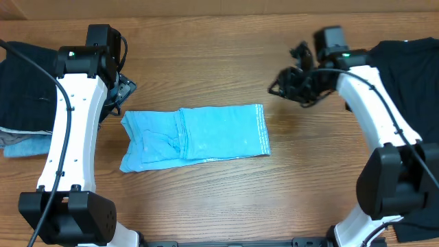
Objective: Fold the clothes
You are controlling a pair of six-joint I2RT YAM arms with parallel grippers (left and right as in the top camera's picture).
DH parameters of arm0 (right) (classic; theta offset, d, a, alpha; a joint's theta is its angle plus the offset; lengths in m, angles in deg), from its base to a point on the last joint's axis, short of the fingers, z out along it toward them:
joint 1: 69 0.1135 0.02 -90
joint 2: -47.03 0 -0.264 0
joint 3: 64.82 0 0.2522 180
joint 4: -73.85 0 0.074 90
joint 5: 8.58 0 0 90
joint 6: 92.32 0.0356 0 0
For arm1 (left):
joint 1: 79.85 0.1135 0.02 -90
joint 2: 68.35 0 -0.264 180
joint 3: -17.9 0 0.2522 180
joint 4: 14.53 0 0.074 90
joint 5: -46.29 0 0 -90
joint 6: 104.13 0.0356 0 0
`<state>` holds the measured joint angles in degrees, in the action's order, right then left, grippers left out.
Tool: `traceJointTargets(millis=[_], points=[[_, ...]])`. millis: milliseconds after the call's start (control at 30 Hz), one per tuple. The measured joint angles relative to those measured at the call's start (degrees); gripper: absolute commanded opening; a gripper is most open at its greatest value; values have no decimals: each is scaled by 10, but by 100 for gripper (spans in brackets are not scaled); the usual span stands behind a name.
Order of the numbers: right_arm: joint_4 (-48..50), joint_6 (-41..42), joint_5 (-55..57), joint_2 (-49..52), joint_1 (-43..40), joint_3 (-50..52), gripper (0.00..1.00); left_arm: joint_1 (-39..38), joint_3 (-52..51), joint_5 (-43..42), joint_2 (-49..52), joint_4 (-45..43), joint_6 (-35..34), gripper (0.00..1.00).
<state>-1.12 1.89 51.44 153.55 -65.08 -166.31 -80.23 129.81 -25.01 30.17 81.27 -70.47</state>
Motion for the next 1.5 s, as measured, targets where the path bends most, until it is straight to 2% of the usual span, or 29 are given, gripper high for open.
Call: traceJointTargets(millis=[100, 167, 233, 567, 833, 967, 1200, 1333, 1500], points=[[-11, -64, 2, 0, -37, 26, 63, 0, 0, 0, 0, 0, 0, 100], [2, -108, 4, 0, -61, 59, 77, 0, 0, 0, 0, 0, 0, 100], [33, -130, 4, 0, -69, 89, 81, 0, 0, 0, 0, 0, 0, 100], [193, -173, -56, 0, -69, 251, 81, 0, 0, 0, 0, 0, 0, 100], [292, -178, -144, 1, -69, 322, 80, 0, 0, 0, 0, 0, 0, 100], [325, -177, -179, 1, -69, 344, 79, 0, 0, 0, 0, 0, 0, 100], [329, -177, -198, 1, -60, 354, 79, 0, 0, 0, 0, 0, 0, 100], [343, -168, -197, 1, -24, 355, 74, 0, 0, 0, 0, 0, 0, 100], [378, -132, -191, 1, 37, 357, 73, 0, 0, 0, 0, 0, 0, 100]])
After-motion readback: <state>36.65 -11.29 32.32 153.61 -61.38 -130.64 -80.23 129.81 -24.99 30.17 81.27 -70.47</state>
